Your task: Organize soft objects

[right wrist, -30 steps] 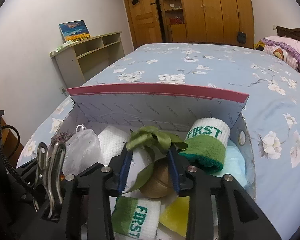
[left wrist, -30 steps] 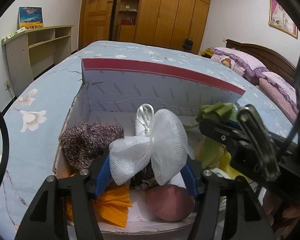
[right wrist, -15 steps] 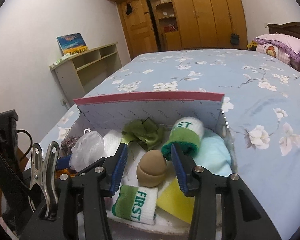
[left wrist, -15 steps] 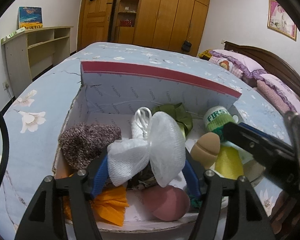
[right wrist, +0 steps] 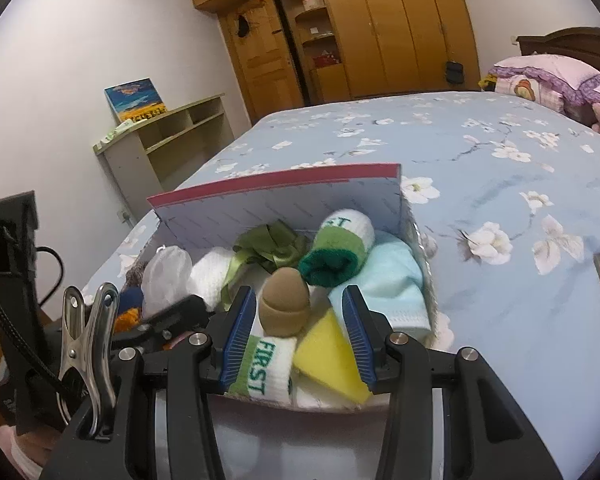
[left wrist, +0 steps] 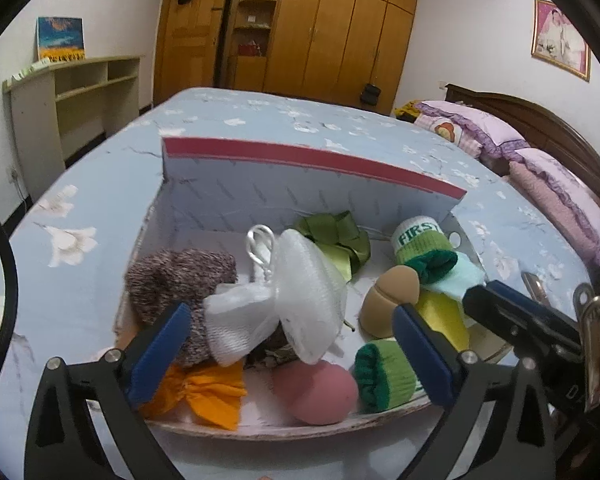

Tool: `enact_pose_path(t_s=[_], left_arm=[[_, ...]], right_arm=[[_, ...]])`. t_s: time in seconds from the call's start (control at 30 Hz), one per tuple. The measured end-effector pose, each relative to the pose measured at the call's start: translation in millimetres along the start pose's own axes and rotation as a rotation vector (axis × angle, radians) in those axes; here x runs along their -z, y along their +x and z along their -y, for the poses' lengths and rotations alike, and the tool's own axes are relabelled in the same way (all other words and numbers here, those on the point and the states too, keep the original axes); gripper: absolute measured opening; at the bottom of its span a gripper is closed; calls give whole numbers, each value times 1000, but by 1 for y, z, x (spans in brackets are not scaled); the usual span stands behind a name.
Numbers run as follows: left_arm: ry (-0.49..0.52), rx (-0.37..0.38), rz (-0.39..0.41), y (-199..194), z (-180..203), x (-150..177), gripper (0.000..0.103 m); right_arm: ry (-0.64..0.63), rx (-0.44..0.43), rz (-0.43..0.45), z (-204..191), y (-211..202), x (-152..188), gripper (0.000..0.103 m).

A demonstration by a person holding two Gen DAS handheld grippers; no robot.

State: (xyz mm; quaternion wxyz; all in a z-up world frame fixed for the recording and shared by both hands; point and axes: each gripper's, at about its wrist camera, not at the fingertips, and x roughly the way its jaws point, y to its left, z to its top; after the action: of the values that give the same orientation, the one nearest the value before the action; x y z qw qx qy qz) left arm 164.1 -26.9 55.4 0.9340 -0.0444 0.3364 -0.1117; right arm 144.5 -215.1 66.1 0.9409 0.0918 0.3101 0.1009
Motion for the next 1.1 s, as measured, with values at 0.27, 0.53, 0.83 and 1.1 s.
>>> enact_pose_path(t_s=[0.27,0.53,0.83,1.1], left_arm=[[-9,-21,25,-26,-1,3,103],[20,-47,39,-53,7,13,103],[28,-72,12,-72,8,40,103],[30,-87,-32,-68,9,59,103]], right_arm=[[-4,17,7,-2,-16,10,63],[-12,21,6,-5,-37,25,64],[-33,25,-20,-16,-52,47,64],[-44,44,-71,-19,-52,67,64]])
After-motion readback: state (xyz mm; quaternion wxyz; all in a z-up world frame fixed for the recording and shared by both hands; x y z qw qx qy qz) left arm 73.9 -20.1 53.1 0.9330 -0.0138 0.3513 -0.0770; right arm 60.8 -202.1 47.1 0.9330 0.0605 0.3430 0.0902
